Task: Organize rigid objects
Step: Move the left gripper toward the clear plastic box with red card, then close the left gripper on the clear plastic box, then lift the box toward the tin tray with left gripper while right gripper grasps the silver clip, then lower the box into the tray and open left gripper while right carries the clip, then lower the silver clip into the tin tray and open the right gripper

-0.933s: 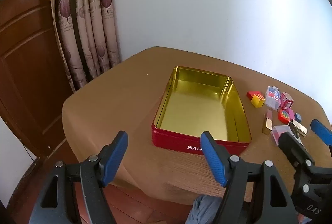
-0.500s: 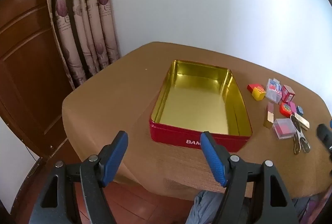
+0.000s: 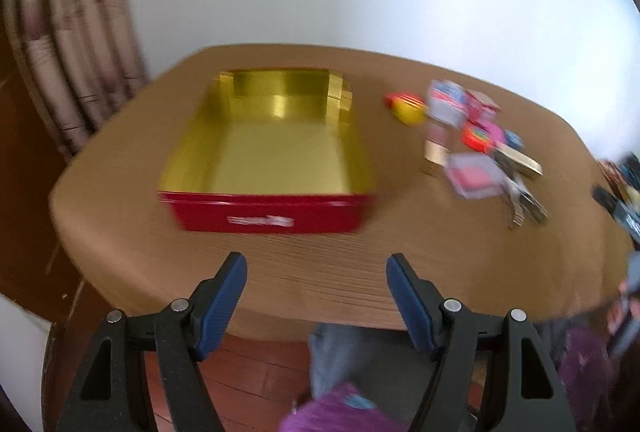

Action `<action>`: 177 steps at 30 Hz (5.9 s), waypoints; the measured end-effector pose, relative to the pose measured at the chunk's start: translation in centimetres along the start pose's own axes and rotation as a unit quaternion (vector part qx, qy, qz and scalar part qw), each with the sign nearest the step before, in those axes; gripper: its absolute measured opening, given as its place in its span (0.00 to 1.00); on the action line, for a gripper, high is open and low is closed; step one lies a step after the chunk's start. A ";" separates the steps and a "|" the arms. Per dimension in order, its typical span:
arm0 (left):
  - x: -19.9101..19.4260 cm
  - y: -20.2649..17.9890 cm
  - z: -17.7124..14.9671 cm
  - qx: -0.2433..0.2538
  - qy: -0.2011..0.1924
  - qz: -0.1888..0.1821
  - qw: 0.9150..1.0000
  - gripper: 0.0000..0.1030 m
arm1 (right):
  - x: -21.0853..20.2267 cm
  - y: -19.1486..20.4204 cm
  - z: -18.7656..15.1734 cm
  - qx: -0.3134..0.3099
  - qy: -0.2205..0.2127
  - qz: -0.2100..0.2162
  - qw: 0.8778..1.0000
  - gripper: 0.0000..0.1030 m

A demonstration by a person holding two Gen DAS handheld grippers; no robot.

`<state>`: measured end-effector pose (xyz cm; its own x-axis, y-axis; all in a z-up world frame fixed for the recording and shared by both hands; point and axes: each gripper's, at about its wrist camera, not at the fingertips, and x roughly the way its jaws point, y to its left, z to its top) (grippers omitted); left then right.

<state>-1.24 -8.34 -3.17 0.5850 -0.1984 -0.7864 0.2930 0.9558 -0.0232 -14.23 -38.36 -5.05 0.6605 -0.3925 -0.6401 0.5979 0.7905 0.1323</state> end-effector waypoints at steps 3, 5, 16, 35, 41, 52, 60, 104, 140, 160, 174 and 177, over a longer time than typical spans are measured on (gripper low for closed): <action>0.9 -2.6 0.2 0.034 0.016 -0.031 0.999 0.72 | 0.7 -1.5 0.2 0.004 0.009 -0.005 1.000 1.00; 1.7 -4.3 0.5 0.048 0.030 -0.058 0.997 0.72 | 1.1 -2.0 0.0 0.003 0.011 -0.005 1.000 1.00; 3.3 -9.9 2.5 0.187 0.032 -0.104 0.976 0.72 | 5.9 -2.9 -1.4 -0.019 0.083 -0.014 0.996 1.00; 10.7 -17.6 9.0 0.446 0.127 -0.176 0.869 0.72 | 7.5 -3.3 -2.1 -0.015 0.089 -0.016 0.996 1.00; 13.9 -18.5 9.6 0.478 0.176 -0.184 0.841 0.72 | 7.6 -3.3 -2.0 -0.017 0.090 -0.013 0.996 1.00; 17.7 -18.4 11.0 0.486 0.217 -0.194 0.824 0.72 | 7.9 -3.6 -1.9 -0.018 0.092 -0.009 0.996 1.00; 18.5 -17.3 11.0 0.442 0.205 -0.211 0.847 0.55 | 8.1 -3.4 -1.9 -0.021 0.093 -0.013 0.995 1.00; 1.2 1.3 7.2 -0.040 0.046 -0.149 0.987 0.55 | 8.1 14.7 1.9 -0.138 0.242 0.162 0.947 0.29; 18.7 11.6 18.9 0.009 0.097 0.033 0.995 0.64 | 1.6 24.4 7.2 -0.135 0.221 0.291 0.921 0.30; 0.3 21.3 4.8 -0.301 0.001 0.085 0.950 0.64 | 9.0 39.8 7.6 -0.124 0.304 0.316 0.890 0.30; 2.3 18.6 5.0 -0.218 0.021 0.107 0.970 0.64 | 14.6 42.4 5.2 -0.111 0.318 0.250 0.908 0.30; 2.5 18.0 5.0 -0.200 0.024 0.107 0.974 0.64 | 14.6 42.3 5.0 -0.114 0.317 0.245 0.909 0.30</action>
<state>9.33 7.26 -2.47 0.5607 0.0155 -0.8279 -0.1547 0.9842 -0.0864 22.97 -12.97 -4.97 0.3850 0.3263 -0.8633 0.1440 0.9027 0.4054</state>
